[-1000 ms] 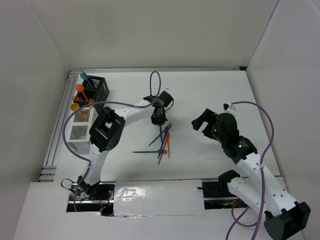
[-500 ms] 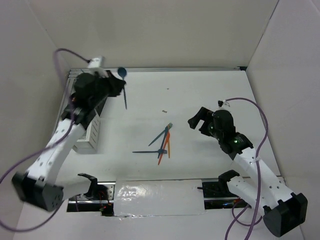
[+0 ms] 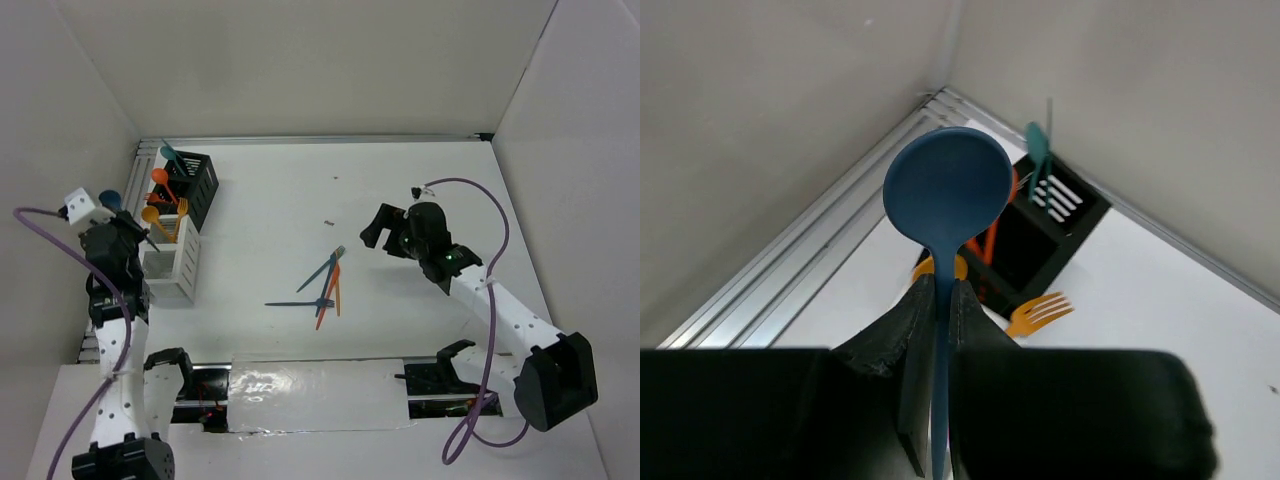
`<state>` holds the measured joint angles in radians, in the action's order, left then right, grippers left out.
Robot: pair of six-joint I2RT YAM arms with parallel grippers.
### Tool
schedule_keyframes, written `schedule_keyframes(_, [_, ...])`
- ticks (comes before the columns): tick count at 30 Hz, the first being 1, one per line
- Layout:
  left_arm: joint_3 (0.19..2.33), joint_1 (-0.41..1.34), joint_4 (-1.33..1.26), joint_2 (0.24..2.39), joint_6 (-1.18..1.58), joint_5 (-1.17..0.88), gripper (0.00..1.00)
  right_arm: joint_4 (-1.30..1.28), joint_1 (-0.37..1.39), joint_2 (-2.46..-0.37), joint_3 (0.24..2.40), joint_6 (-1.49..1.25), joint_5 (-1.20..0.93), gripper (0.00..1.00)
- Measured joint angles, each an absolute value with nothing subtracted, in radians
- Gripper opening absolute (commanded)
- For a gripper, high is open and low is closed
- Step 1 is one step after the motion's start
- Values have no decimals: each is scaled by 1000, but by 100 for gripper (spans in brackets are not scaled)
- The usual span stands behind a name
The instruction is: Sort the eating utensils into containers
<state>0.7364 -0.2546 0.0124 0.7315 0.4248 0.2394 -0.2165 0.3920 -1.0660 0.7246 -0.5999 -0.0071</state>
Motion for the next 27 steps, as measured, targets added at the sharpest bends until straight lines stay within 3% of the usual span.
schedule_keyframes(6, [604, -319, 6, 592, 443, 276, 0, -191, 392, -1133, 757, -570, -17, 100])
schedule_keyframes(17, [463, -347, -67, 597, 451, 287, 0, -163, 388, -1221, 801, -541, -43, 100])
schedule_keyframes(20, [463, -348, -65, 607, 475, 290, 7, -163, 388, -1229, 802, -540, -43, 100])
schedule_keyframes(21, [463, -348, -64, 613, 481, 292, 13, -163, 388, -1232, 802, -540, -43, 100])
schedule_keyframes(22, [463, -345, -59, 616, 488, 292, 22, -162, 388, -1234, 802, -540, -43, 100])
schedule_keyframes(23, [463, -340, -51, 624, 501, 294, 43, -162, 388, -1235, 802, -541, -43, 100])
schedule_keyframes(27, [464, -297, -10, 652, 534, 319, 46, -159, 388, -1235, 802, -542, -44, 100])
